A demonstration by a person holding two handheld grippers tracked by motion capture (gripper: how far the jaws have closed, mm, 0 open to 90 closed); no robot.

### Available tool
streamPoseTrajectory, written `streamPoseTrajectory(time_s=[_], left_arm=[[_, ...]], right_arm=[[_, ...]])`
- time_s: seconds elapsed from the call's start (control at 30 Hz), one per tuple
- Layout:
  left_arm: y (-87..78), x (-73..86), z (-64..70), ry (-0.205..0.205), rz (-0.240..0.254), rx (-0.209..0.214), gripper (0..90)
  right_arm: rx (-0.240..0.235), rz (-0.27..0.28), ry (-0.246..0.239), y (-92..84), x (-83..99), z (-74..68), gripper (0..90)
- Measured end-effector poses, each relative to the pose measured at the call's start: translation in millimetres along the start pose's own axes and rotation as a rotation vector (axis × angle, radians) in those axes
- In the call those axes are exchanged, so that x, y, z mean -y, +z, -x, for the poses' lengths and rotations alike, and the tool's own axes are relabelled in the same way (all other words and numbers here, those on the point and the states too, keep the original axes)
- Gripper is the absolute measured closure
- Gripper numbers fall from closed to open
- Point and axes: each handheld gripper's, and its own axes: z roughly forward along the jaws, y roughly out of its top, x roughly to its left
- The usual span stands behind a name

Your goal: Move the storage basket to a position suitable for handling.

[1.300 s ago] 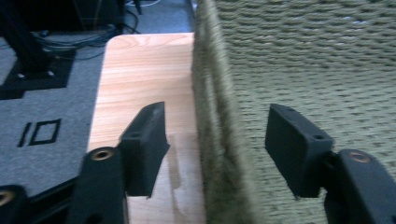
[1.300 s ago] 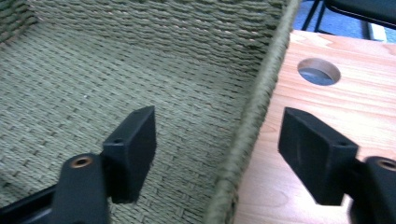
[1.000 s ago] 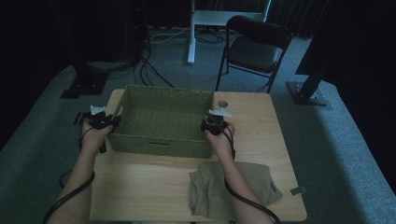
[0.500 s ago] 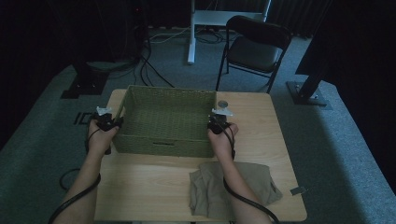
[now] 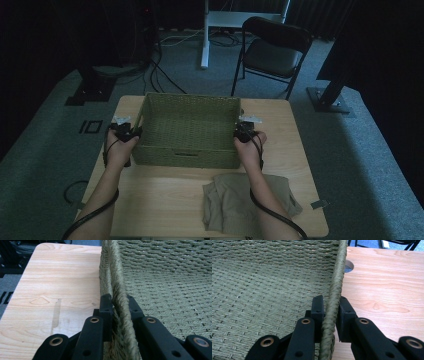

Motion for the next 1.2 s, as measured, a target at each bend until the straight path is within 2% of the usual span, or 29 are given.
streamPoseTrajectory(time_s=[0.2,0.37,0.63,0.7,0.8,0.83,0.93,0.97,1.17,1.2], left_arm=[[3.3,0.0,14.1,0.008,-0.001,0.010,80.7],[7.1,2.7,26.4,0.014,0.019,0.030,80.6],[10.8,1.2,44.1,0.011,0.008,0.038,80.5],[12.6,0.4,53.0,0.013,0.002,0.043,80.4],[13.9,-0.3,59.2,0.017,-0.003,0.045,80.4],[15.5,-0.7,65.7,0.022,-0.004,0.047,80.5],[17.0,-0.8,71.8,0.022,-0.005,0.051,80.4],[18.1,-0.9,77.9,0.022,-0.008,0.053,80.4],[21.1,-1.1,93.2,0.024,-0.009,0.063,80.3],[22.3,-1.2,98.8,0.024,-0.009,0.069,80.2]], right_arm=[[0.006,0.000,-0.003,-1.7,0.8,14.6,78.5],[0.009,0.001,-0.002,-3.3,1.8,28.9,78.5],[0.008,0.000,0.007,-6.6,3.4,50.7,78.4],[0.012,-0.002,0.004,-7.3,3.7,56.5,78.5],[0.015,-0.002,0.002,-8.0,3.8,62.7,78.6],[0.018,-0.004,0.000,-8.7,4.0,69.2,78.5],[0.015,-0.006,0.000,-9.6,4.3,76.1,78.4],[0.016,-0.008,-0.005,-10.7,4.8,83.4,78.3],[0.017,-0.007,0.001,-13.1,6.5,99.1,78.4],[0.015,-0.005,0.008,-14.1,7.3,105.3,78.4]])
